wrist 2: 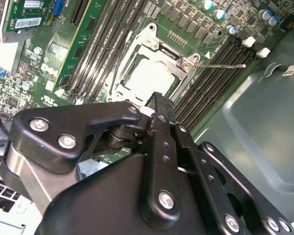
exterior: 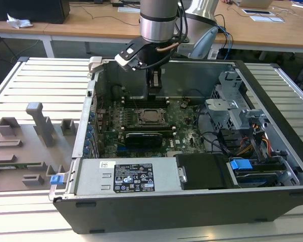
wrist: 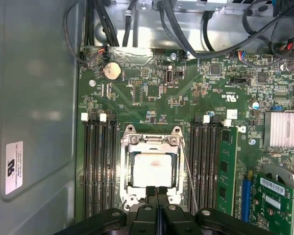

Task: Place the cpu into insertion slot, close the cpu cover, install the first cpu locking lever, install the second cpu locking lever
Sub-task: 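Install the first cpu locking lever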

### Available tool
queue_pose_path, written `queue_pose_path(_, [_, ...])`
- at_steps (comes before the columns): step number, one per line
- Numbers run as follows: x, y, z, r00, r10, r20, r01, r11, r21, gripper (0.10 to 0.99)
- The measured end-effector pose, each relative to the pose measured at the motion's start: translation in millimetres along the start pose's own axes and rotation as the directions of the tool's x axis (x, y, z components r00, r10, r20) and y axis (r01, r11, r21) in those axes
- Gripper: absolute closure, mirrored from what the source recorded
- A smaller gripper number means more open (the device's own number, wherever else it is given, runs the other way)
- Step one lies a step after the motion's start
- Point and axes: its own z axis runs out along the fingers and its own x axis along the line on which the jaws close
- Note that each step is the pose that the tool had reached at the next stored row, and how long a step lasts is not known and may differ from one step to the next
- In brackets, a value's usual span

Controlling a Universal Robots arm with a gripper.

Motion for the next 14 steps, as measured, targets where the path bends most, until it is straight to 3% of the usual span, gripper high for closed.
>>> queue_pose_path(3, [0.0,0.0,0.0,0.9976,-0.069,-0.0001,0.069,0.9976,-0.002,0.98])
queue_pose_path(5, [0.0,0.0,0.0,0.9891,-0.147,0.0,0.147,0.9891,-0.004,0.98])
queue_pose_path(6, [0.0,0.0,0.0,0.9803,-0.197,0.0,0.197,0.9803,-0.006,0.98])
queue_pose_path(8, [0.0,0.0,0.0,0.9697,-0.244,0.0002,0.244,0.9697,-0.007,0.98])
queue_pose_path(14, [0.8,0.0,0.0,0.9541,-0.3,0.0,0.3,0.9541,-0.008,0.98])
